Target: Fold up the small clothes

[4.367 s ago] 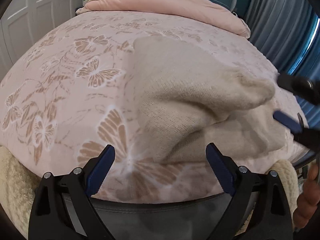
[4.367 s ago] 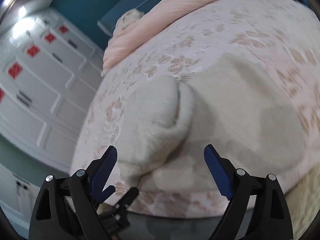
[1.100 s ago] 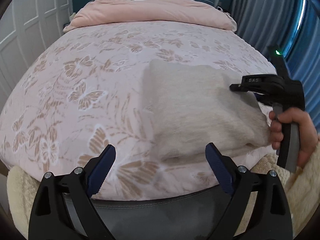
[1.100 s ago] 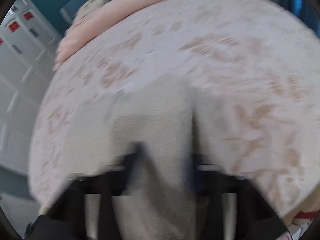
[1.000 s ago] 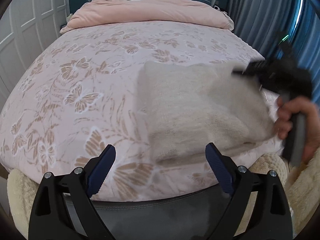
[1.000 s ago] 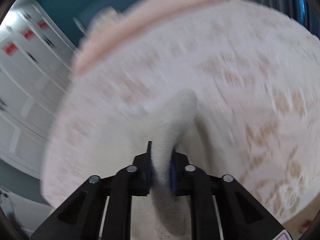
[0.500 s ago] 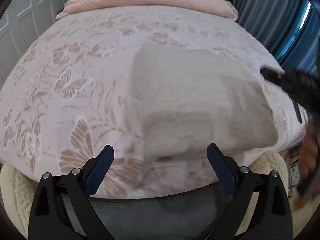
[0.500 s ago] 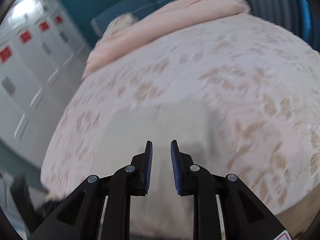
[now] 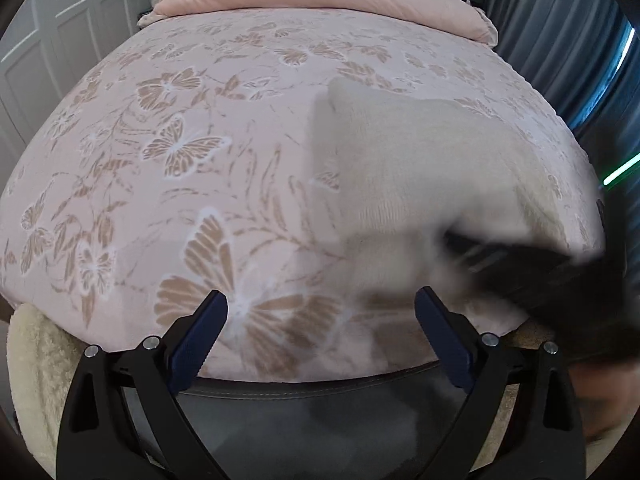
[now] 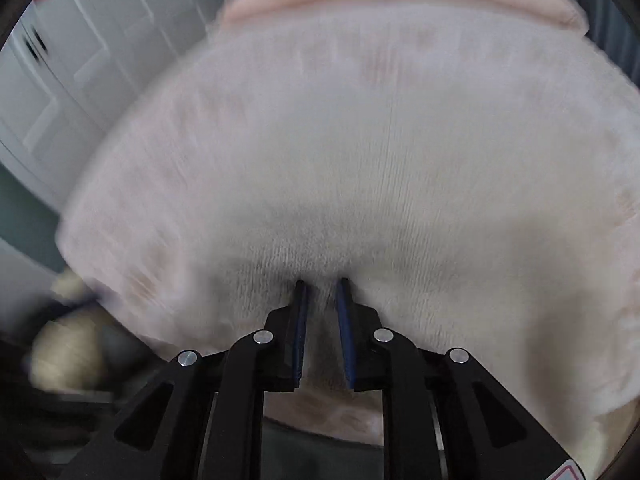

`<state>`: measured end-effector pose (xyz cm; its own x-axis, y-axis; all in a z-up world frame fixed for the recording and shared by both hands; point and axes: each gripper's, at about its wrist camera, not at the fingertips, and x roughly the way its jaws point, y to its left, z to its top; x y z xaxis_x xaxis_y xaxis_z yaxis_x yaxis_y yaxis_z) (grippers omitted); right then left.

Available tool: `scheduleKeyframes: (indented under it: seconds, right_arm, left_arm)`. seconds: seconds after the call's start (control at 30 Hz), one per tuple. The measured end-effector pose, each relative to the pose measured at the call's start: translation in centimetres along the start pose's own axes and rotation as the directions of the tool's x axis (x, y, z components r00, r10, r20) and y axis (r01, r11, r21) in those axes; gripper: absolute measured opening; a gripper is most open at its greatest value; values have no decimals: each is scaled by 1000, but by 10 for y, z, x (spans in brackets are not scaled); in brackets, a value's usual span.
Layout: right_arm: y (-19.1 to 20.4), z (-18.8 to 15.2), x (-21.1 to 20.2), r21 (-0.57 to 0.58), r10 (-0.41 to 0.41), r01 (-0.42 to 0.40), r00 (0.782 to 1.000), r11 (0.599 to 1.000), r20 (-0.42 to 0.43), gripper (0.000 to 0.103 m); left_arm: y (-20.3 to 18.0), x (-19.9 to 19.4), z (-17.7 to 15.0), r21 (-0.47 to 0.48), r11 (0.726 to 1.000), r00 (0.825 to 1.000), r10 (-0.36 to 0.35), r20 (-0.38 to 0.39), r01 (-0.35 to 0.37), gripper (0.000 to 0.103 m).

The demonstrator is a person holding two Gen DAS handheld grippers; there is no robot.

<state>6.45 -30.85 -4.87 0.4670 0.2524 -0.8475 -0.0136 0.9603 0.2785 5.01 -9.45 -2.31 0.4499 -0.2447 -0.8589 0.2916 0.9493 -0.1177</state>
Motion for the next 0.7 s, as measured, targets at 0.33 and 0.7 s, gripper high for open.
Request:
scheduleKeyframes:
  seconds: [0.33,0.7]
  right_arm:
    - [-17,-11,-27,116,52,-49,998,992,-22,10]
    - [-101,-4,-66,315,-121,100,992,944,46,17]
  left_arm:
    - [9,5,3,-87,995,998,-48,-35,44,93]
    - [-32,12,33,-76,985,988,-154,-8,153,93]
